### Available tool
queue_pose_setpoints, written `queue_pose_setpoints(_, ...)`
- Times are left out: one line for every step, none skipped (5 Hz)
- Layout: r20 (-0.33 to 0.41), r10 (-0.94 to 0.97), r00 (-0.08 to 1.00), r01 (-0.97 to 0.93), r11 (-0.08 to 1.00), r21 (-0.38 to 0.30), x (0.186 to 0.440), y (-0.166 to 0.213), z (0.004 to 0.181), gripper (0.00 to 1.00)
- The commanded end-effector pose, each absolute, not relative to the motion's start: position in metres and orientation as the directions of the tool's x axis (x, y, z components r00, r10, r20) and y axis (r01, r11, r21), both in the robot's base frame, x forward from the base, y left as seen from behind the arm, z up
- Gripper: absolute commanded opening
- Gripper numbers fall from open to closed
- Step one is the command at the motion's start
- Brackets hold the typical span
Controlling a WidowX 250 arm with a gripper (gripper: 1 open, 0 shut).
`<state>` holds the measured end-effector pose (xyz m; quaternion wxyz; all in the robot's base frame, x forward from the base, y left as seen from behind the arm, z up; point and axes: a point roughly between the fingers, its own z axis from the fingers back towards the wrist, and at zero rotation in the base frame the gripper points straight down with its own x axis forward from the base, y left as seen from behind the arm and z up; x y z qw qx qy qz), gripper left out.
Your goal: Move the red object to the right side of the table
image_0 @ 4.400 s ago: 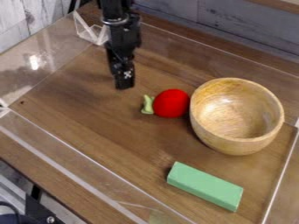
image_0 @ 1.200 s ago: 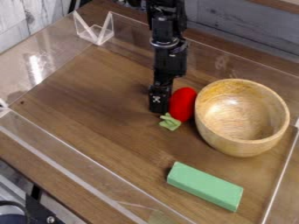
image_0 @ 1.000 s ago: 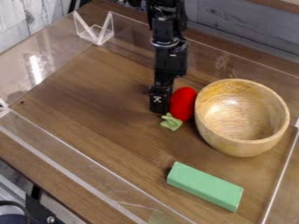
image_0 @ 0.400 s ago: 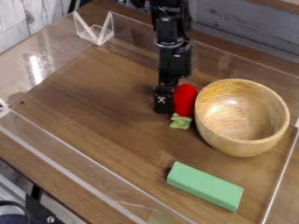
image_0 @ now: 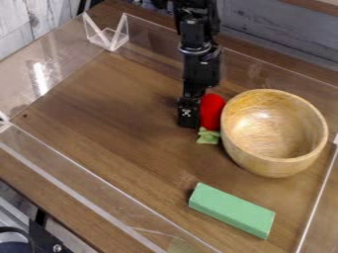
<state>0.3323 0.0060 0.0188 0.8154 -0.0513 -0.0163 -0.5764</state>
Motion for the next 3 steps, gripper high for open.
queue_pose_setpoints(0.107, -0.944, 0.311, 0.950, 0.310, -0.026, 0.3408, -0.0021, 0.0282, 1.00)
queue_pose_setpoints(0.112, -0.945, 0.306, 0.952, 0.306, -0.021, 0.3426, -0.0047, 0.0284, 1.00)
queue_pose_setpoints(0.116, -0.947, 0.301, 0.954, 0.301, -0.016, 0.3443, -0.0073, 0.0286, 1.00)
